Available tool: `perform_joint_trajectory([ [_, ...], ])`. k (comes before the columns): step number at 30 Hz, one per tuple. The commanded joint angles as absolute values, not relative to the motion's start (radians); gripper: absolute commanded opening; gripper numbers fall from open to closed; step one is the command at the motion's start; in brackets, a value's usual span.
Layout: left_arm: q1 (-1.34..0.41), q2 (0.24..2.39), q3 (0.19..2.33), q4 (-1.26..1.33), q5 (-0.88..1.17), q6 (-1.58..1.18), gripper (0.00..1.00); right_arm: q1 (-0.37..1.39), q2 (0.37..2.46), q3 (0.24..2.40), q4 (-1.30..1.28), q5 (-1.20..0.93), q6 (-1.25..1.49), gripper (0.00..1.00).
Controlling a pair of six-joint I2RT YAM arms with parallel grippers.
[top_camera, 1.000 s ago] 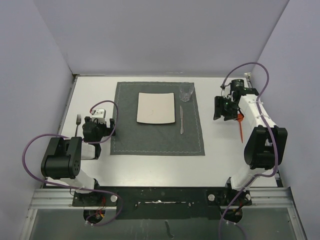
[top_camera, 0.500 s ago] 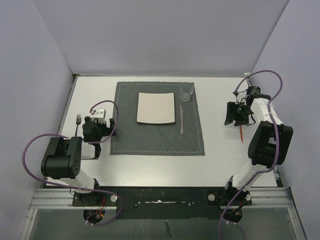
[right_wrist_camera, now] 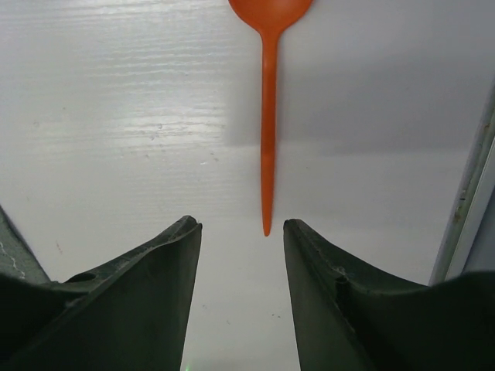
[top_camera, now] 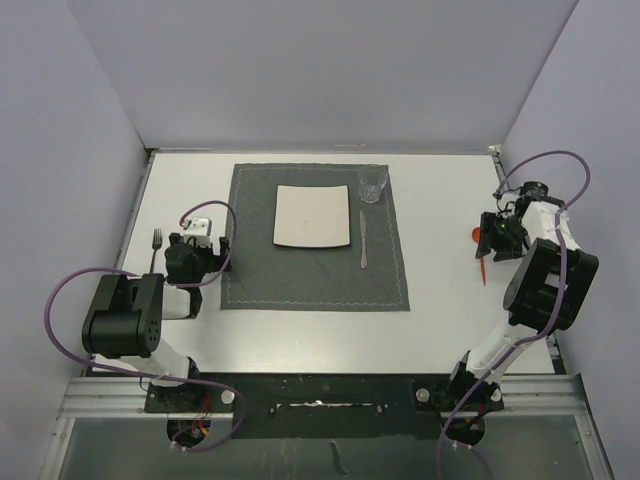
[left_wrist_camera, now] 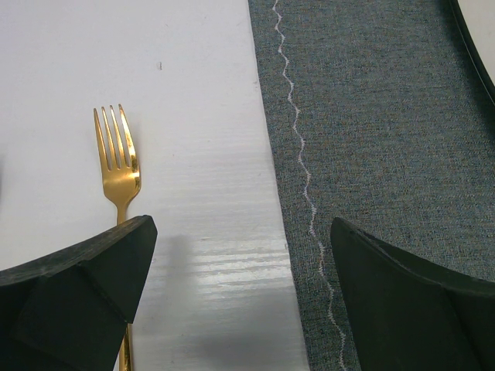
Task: Set the dinner table for one person
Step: Pick up the spoon from the center of the board.
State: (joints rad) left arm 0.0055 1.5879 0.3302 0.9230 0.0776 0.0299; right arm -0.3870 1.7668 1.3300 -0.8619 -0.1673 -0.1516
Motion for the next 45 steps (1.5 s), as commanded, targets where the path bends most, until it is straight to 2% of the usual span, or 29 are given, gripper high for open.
perform_joint_trajectory([
  [1, 0.008, 1.604, 0.356, 0.963, 0.073, 0.020, 0.98, -0.399, 1.823, 1.367, -0.810, -0.150, -0.184, 0.47],
  [17, 0.008, 1.605, 0.356, 0.962, 0.074, 0.020, 0.98, -0.413, 1.926, 1.431, -0.758, -0.146, -0.218, 0.48],
  [41, 0.008, 1.605, 0.356, 0.962, 0.074, 0.020, 0.98, -0.351, 2.004, 1.434, -0.720, -0.124, -0.215, 0.44],
  [43, 0.008, 1.605, 0.356, 0.963, 0.073, 0.020, 0.98, -0.347, 2.007, 1.433, -0.718, -0.124, -0.212, 0.39],
  [45, 0.008, 1.604, 0.356, 0.962, 0.073, 0.020, 0.98, -0.347, 2.011, 1.435, -0.721, -0.122, -0.209, 0.29],
])
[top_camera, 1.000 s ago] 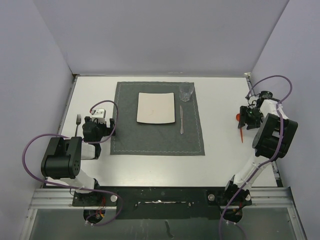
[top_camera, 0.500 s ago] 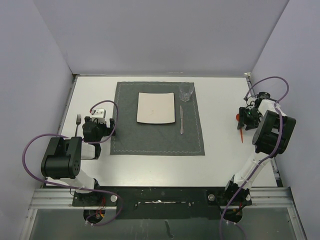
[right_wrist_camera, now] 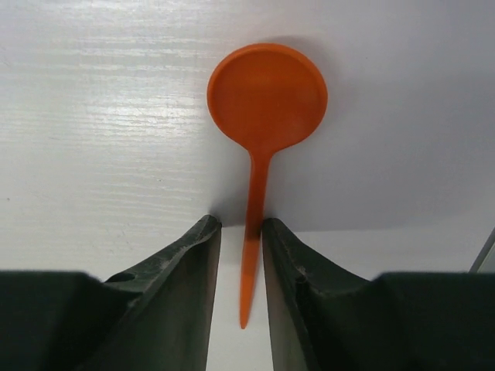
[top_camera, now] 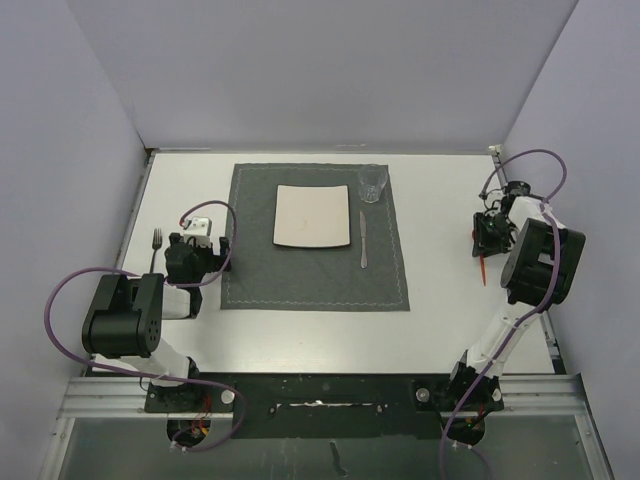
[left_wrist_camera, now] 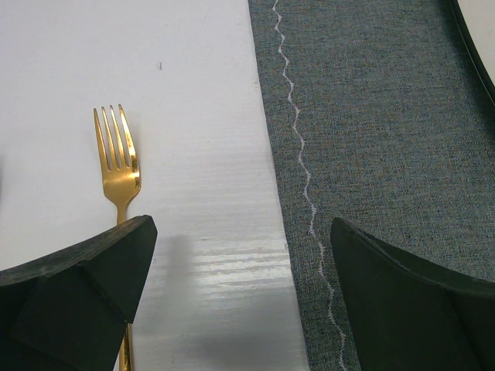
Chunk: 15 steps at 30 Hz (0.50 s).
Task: Set the dinner table for one person
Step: Pick up the spoon from the center of the board.
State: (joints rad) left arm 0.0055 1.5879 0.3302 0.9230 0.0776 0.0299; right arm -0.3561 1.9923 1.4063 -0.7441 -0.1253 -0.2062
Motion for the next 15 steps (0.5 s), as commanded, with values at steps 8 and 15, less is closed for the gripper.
perform_joint_trajectory([
  [8, 0.008, 1.605, 0.356, 0.963, 0.074, 0.021, 0.98, -0.345, 2.035, 1.454, -0.738, -0.091, -0.187, 0.02],
  [15, 0.008, 1.605, 0.356, 0.962, 0.073, 0.021, 0.98, -0.345, 2.029, 1.501, -0.803, -0.077, -0.113, 0.00],
])
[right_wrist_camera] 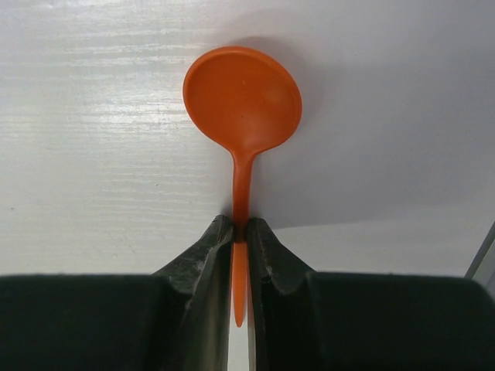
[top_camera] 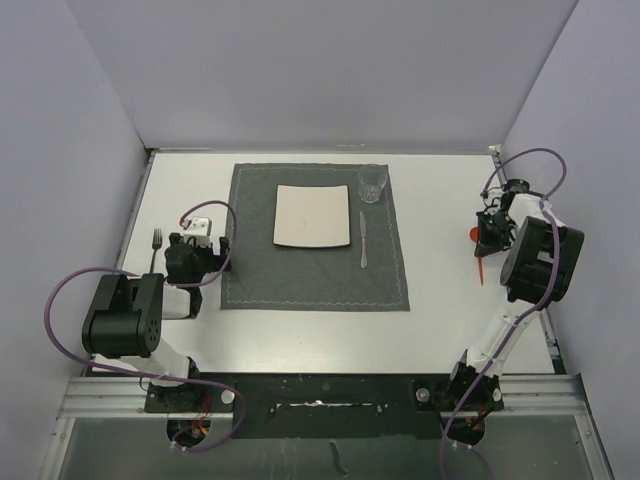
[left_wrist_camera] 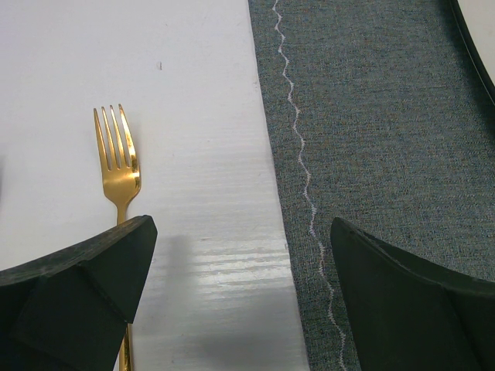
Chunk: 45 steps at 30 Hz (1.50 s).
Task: Set the dinner table for one person
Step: Pick up the spoon from the center of the board, then place the spoon on the napkin.
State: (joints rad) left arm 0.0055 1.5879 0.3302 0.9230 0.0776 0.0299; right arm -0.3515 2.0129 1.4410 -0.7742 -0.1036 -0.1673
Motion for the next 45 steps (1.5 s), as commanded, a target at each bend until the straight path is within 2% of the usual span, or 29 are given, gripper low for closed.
perform_joint_trajectory([
  [1, 0.008, 1.605, 0.356, 0.963, 0.073, 0.020, 0.98, -0.344, 2.035, 1.510, -0.815, -0.073, -0.098, 0.00],
  [8, 0.008, 1.605, 0.356, 0.962, 0.073, 0.020, 0.98, -0.278, 2.033, 1.553, -0.863, -0.055, -0.034, 0.00],
  [20, 0.008, 1.604, 0.356, 0.963, 0.074, 0.020, 0.98, -0.093, 2.054, 1.748, -1.014, 0.000, 0.116, 0.00],
  [29, 0.008, 1.605, 0.356, 0.963, 0.074, 0.020, 0.98, 0.023, 2.079, 1.758, -1.007, -0.019, 0.294, 0.00],
  [36, 0.008, 1.604, 0.356, 0.963, 0.074, 0.020, 0.98, 0.134, 2.109, 1.811, -1.019, 0.000, 0.373, 0.00],
  [45, 0.008, 1.604, 0.356, 0.962, 0.074, 0.020, 0.98, 0.191, 2.130, 1.864, -1.031, -0.003, 0.411, 0.00],
])
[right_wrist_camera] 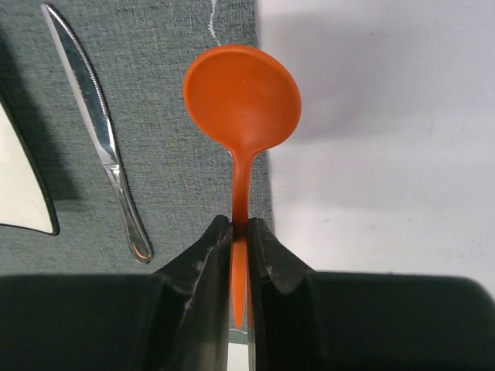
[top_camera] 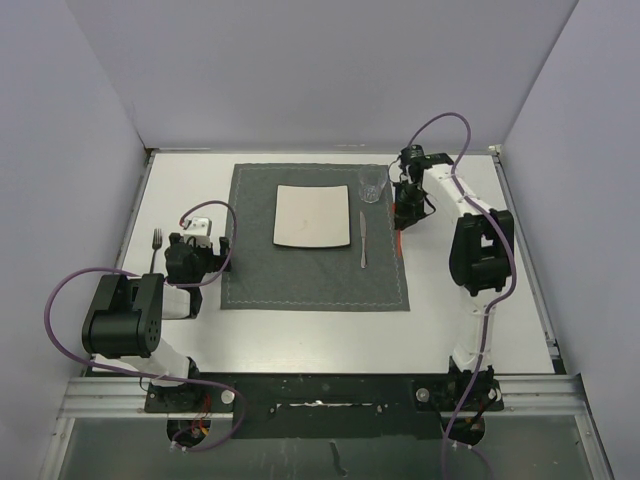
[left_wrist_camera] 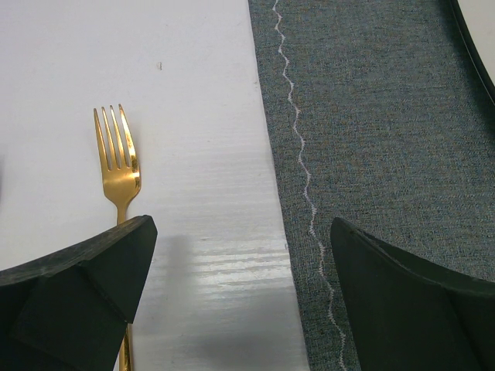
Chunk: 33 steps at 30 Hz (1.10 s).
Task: Set the dinner table for one person
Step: Place the spoon on the napkin.
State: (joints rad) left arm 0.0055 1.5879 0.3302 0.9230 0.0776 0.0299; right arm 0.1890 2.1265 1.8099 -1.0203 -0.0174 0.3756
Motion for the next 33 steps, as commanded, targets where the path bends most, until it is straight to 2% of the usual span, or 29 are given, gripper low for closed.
perform_joint_trajectory([
  [1, 0.008, 1.605, 0.356, 0.962, 0.073, 0.020, 0.98, 0.194, 2.133, 1.867, -1.032, -0.003, 0.415, 0.00],
  [33, 0.008, 1.604, 0.356, 0.962, 0.074, 0.020, 0.98, 0.290, 2.227, 1.880, -0.984, -0.072, 0.469, 0.00],
])
